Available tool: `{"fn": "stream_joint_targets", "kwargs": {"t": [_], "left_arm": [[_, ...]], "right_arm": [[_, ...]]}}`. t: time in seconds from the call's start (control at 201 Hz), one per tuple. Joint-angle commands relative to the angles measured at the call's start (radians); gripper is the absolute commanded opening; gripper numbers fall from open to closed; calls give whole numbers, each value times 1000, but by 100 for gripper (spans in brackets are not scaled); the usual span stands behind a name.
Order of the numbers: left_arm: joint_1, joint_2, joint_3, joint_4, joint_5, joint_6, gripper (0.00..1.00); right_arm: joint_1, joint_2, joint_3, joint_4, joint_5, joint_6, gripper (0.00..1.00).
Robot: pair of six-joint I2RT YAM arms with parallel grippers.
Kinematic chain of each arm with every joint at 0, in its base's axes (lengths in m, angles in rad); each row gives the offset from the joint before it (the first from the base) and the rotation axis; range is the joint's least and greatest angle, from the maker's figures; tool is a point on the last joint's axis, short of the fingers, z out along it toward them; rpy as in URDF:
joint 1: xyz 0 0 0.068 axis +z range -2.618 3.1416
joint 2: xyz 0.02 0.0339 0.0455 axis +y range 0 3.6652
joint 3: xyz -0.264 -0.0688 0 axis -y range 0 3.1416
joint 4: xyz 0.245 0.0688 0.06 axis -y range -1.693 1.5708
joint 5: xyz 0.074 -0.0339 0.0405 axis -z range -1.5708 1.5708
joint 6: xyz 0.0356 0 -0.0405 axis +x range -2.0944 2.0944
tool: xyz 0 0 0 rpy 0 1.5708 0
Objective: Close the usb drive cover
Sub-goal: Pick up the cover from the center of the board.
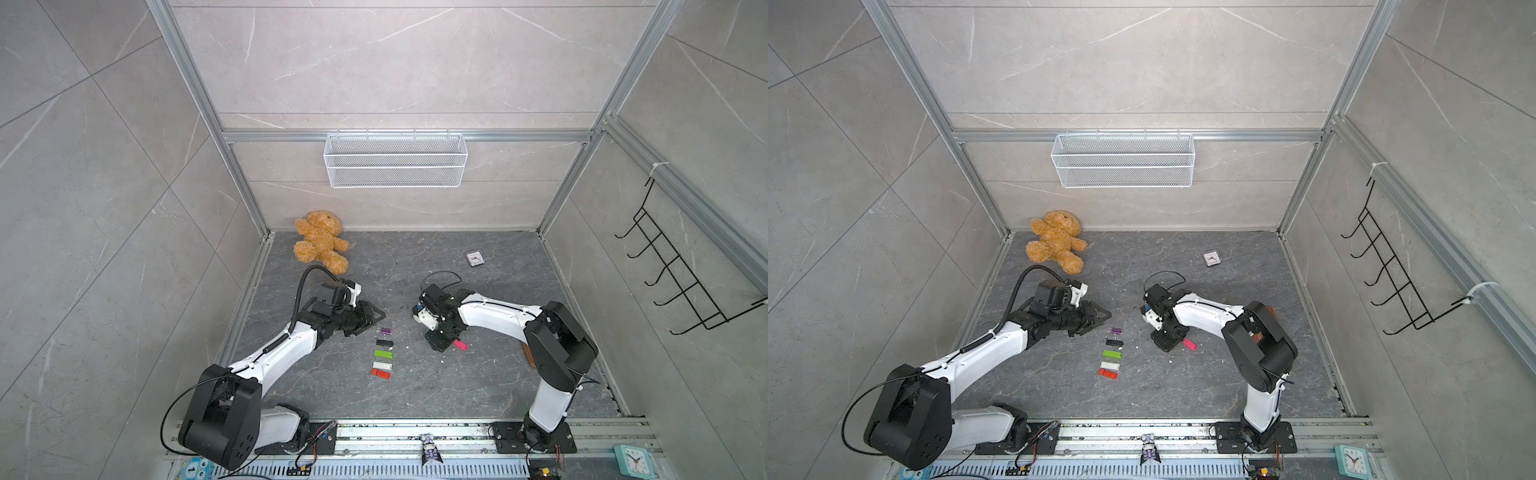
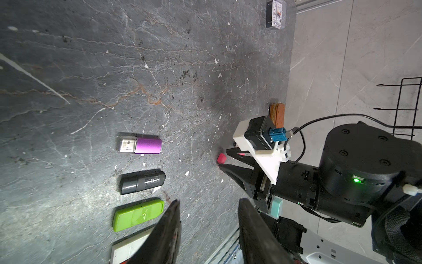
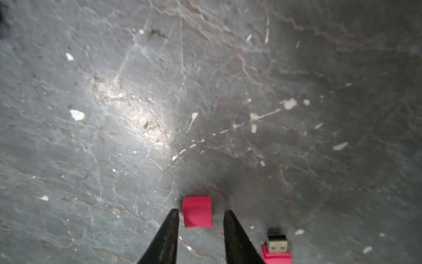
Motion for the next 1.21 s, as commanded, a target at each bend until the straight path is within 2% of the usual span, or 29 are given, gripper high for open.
{"fn": "stream_joint_targets", "kwargs": {"t": [0.0,0.304,0.733,0.942,1.112,1.202], "left_arm": [[-9,2,38,28,0,9,45],[-11,-1,30,32,-2,6,45],[-13,-5,17,40,-2,2,44],[-13,6,5,79,34,-24,43],[-30,55,10,122,96,-50,40],[-53,92,26,130,120,-54,39]], "right_arm": [[1,23,-18,-1,9,6,32],[0,17,-37,-8,13,-2,32],[1,-9,-47,-7,-16,-15,22],[10,-61,-41,33,-101,-66,19],[35,-141,-34,110,-252,-180,20],[53,-167,-30,159,-282,-232,19]]}}
